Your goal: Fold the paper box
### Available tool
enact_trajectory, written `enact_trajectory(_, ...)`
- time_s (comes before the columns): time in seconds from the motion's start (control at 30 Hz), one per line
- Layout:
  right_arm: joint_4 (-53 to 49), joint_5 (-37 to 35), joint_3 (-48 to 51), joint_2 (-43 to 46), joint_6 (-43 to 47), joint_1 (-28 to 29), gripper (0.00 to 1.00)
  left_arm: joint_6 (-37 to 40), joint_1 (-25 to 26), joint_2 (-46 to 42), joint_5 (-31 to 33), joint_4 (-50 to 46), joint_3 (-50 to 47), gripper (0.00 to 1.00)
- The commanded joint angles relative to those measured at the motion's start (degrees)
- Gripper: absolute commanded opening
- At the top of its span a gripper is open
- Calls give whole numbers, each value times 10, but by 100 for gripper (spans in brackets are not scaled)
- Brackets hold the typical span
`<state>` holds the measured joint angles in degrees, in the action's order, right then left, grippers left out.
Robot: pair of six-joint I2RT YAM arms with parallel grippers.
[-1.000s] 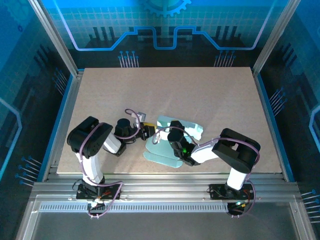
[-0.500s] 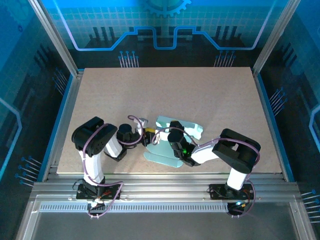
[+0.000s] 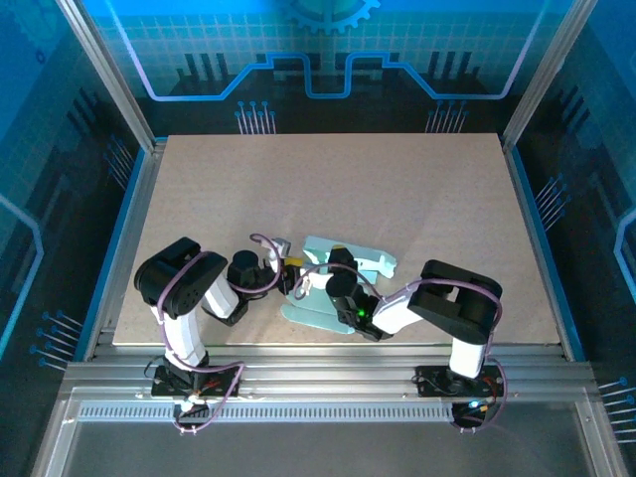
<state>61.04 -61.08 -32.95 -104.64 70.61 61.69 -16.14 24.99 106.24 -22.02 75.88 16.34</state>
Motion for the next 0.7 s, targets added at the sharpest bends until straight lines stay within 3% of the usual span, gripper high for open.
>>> enact_trajectory(0.0,6,7,4,-25,-1,27,0,17,10,13,5,42,-8,36)
enact_trajectory(0.27,4,17,11,-13,-14,33,0,87,27,-6,54,-20,-1,36)
enact_trajectory(0.47,-73,35,26,37,-76,36,0,115,52,21,95,6,12,37)
enact_trajectory(0.67,-86,43,35,49,-94,44,0,118,66,26,124,38,13,34)
